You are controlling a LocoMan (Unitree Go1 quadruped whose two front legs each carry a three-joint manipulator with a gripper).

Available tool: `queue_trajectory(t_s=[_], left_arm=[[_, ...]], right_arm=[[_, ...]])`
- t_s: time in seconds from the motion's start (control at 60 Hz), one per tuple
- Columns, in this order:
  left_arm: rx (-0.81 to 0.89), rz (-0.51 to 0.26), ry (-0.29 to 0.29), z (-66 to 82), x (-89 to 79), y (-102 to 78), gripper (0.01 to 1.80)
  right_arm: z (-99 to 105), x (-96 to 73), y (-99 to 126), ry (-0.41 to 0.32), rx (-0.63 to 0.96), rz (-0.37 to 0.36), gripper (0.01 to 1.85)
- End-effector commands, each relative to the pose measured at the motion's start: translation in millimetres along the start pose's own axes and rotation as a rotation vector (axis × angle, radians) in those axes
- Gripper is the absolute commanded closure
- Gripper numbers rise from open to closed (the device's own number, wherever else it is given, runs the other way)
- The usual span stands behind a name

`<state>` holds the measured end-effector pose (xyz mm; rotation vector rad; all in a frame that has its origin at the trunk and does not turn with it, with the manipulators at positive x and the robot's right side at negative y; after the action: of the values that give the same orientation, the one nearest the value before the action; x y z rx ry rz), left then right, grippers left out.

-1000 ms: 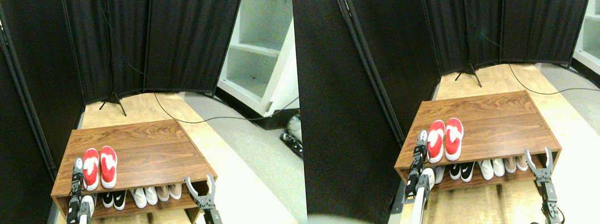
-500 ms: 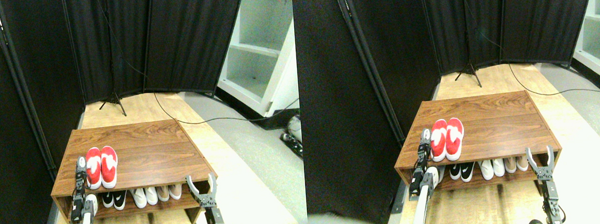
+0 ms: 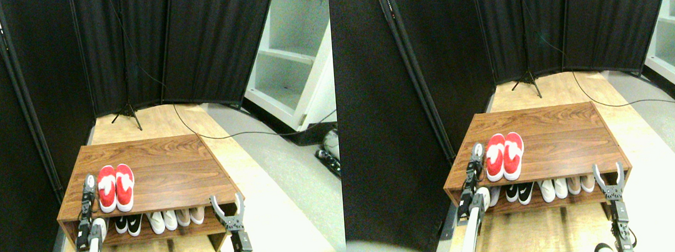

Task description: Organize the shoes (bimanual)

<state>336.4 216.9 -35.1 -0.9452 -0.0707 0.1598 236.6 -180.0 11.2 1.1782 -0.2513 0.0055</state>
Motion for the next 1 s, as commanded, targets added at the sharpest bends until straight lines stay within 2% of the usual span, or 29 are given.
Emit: queue_trajectory(t_s=[0.017, 0.067, 0.167, 0.417, 0.567, 0.6, 0.733, 0.75, 0.783, 1.0], left_arm=[[-0.006, -0.027, -0.005, 8.8, 5.8, 7.6, 1.8], [0.01, -0.032, -0.012, 19.3, 5.3, 12.4, 1.8], [0.035, -0.025, -0.048, 30.0, 1.7, 15.7, 1.8], [0.001, -0.037, -0.044, 41.1, -12.1, 17.0, 1.8], [-0.021, -0.053, -0.019, 46.1, -29.4, 13.7, 1.8], [-0.027, -0.074, -0.005, 48.5, -39.6, 11.6, 1.8], [-0.039, -0.089, -0.002, 51.5, -56.5, 9.7, 1.8], [-0.049, -0.097, 0.002, 52.1, -64.7, 8.6, 1.8], [-0.048, -0.102, 0.006, 52.5, -70.6, 8.0, 1.8], [-0.064, -0.09, -0.009, 43.8, -100.0, 9.2, 1.8]], right_arm=[[-0.1, 1.0, 0.3, -0.002, 0.0, 0.019, 1.4], [0.3, 0.6, -0.6, -0.004, -0.014, 0.017, 1.4], [0.4, 0.6, -1.8, -0.007, -0.03, 0.02, 1.4], [-1.1, 1.3, -1.2, -0.015, -0.051, 0.02, 1.41], [-3.0, 3.4, -1.5, -0.026, -0.067, 0.007, 1.42], [-4.2, 4.4, -1.9, -0.028, -0.045, -0.006, 1.42], [-6.1, 5.5, -3.3, -0.039, -0.043, -0.028, 1.42], [-6.6, 6.1, -4.4, -0.034, -0.043, -0.036, 1.43], [-7.2, 6.2, -4.8, -0.037, -0.047, -0.041, 1.42], [-10.9, 7.7, -7.2, -0.032, -0.024, -0.048, 1.43]])
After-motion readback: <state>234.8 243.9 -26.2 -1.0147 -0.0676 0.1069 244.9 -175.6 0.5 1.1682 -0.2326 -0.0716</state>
